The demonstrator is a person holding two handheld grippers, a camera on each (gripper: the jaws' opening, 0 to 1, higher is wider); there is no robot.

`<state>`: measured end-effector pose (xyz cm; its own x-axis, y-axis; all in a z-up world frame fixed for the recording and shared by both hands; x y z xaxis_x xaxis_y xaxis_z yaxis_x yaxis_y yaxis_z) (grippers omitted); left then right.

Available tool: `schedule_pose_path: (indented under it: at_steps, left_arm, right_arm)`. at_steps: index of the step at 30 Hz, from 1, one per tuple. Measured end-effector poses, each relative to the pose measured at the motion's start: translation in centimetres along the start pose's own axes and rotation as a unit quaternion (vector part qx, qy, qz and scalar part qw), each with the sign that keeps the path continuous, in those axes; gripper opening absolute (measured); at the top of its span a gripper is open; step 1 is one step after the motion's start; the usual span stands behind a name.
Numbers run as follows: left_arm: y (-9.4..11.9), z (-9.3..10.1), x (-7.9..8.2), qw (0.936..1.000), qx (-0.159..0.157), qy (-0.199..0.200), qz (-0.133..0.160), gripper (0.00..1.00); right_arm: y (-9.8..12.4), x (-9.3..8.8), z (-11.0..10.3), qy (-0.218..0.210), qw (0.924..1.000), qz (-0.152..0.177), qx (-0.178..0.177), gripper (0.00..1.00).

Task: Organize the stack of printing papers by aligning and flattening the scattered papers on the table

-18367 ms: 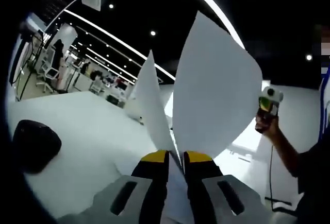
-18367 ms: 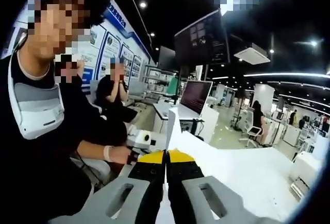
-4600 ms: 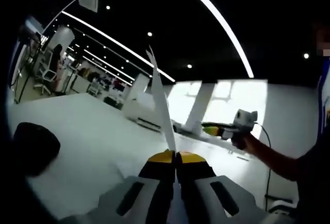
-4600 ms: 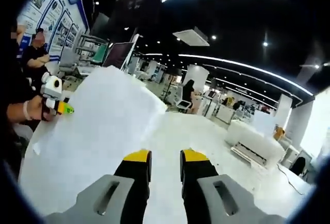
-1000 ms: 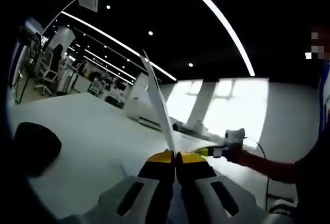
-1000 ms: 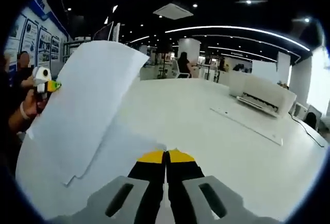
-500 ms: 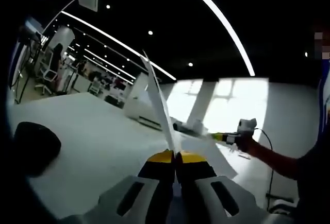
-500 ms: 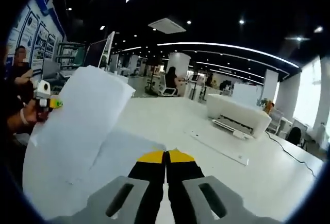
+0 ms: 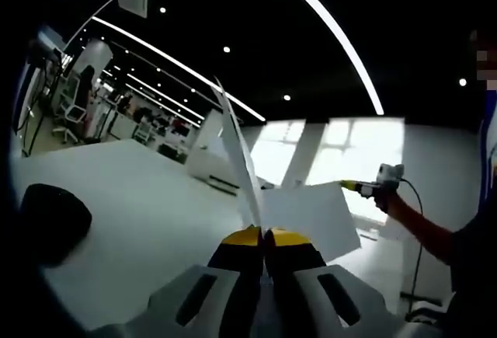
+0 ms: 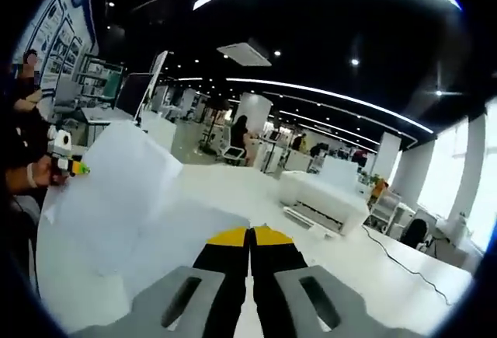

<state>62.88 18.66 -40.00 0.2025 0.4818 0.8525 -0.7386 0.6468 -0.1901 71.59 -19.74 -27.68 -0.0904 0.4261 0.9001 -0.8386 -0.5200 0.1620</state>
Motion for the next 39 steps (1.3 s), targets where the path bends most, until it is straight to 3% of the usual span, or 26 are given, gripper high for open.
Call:
schedule_pose_path:
  at_steps: [4,12,22,28,31,39]
  left_arm:
    - [0.0,0.0,0.0,1.0000,0.000,0.000,0.000,0.07]
    - [0.0,0.0,0.0,1.0000,0.000,0.001,0.001,0.07]
    - [0.0,0.1,0.0,1.0000,-0.001,0.001,0.001,0.07]
    - [0.0,0.0,0.0,1.0000,-0.001,0.001,0.001,0.07]
    - [0.0,0.0,0.0,1.0000,-0.001,0.001,0.001,0.07]
    - [0.0,0.1,0.0,1.0000,-0.001,0.002,0.001,0.07]
  right_arm:
    - [0.6,0.8,1.0,0.000,0.9999,0.000,-0.015,0.00]
    - [2.4,3.6,4.3,-0.007,0.9964,0.021,-0.081,0.00]
    - [3.7,5.4,5.3,-0.016,0.9938,0.037,-0.104,0.00]
    - [3.3,6.6,2.2,0.003,0.9963,0.040,-0.075,0.00]
    - [2.7,7.1,-0.4,0.011,0.9978,0.043,-0.050,0.00]
    - [1.6,6.8,-5.3,0.009,0.9991,0.040,0.006,0.00]
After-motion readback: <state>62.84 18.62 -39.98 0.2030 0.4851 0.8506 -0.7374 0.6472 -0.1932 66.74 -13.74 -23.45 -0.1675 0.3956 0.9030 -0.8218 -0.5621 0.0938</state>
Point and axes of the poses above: the point that each gripper's makers call its tool centre point, and the gripper's own axes: y roughly backward along the fingers, z roughly to its right, x roughly out of its top, the point moved 3 cm from there along y, roughly backward along the fingers, and after that the axes turned 5 degrees about y, right-handed, at the moved point
